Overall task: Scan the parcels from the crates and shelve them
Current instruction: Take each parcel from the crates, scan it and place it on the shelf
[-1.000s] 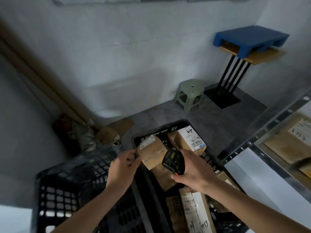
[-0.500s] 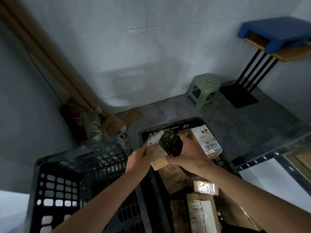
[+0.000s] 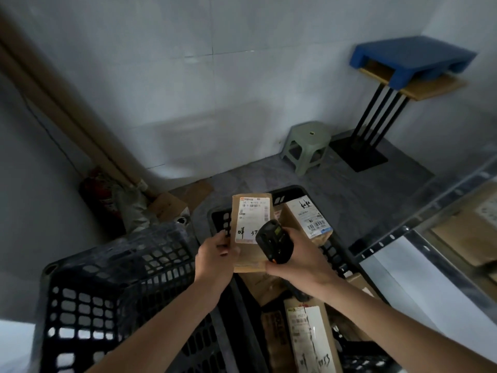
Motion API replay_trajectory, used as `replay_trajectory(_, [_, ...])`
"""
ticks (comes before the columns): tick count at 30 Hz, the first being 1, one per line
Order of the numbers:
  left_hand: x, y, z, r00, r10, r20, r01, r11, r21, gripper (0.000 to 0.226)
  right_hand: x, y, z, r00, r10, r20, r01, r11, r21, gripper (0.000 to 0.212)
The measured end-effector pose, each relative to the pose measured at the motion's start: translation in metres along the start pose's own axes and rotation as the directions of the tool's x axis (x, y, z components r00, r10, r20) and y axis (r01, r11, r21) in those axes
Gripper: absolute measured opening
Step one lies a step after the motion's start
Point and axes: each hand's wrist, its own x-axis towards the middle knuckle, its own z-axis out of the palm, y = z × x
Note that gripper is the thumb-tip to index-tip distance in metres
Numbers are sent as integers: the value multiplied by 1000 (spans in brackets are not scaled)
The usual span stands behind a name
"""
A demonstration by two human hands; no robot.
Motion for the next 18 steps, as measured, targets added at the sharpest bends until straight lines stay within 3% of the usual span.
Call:
replay_trajectory(6, [-32, -6, 4, 988, 124, 97, -123, 992, -18, 43, -43, 9, -3, 996, 15, -85, -8, 996, 86, 38])
replay_trajectory(10, [-61, 2, 12, 971, 129, 203, -106, 987, -123, 40, -79, 18, -9, 982, 43, -186, -17, 990, 140, 33])
replay_trajectory(18, [-126, 10, 29, 935, 176, 309, -138, 980, -140, 39, -158, 28, -36, 965, 38, -261, 11, 983, 184, 42])
